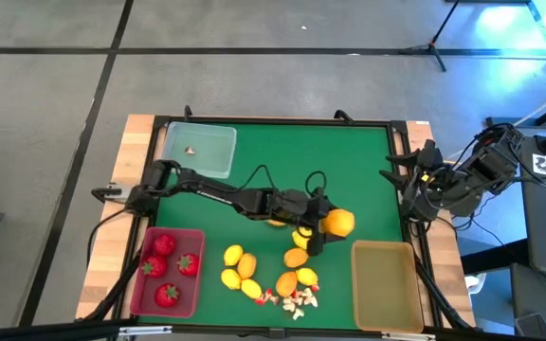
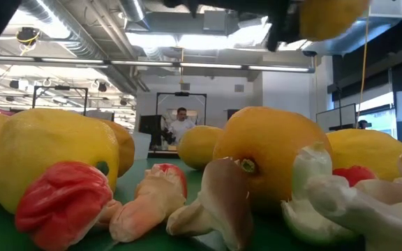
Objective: Sort produce into baskets
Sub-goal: Put the yellow lemon into the orange bin
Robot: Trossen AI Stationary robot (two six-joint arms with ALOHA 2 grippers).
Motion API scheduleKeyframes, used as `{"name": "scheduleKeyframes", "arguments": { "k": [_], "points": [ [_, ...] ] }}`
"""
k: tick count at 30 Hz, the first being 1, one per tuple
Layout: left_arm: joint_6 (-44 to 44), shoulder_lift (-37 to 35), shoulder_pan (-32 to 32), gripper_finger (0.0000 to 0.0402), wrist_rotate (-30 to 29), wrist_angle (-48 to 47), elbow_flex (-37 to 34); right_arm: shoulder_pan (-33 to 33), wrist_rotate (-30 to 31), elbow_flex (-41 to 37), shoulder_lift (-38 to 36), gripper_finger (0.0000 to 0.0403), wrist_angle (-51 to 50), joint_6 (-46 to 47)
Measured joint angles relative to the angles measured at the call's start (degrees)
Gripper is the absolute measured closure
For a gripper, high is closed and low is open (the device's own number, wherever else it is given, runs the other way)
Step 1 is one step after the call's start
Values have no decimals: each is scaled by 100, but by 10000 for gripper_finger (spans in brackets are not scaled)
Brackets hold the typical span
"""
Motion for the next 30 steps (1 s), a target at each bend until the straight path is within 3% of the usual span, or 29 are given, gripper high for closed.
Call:
{"name": "scheduleKeyframes", "arguments": {
  "k": [14,30],
  "points": [
    [425,1623,-161,75,102,298,1940,0,-109,0,0,182,-33,32],
    [617,2713,-189,75,61,992,3132,2,-171,0,0,182,-35,48]
  ]
}}
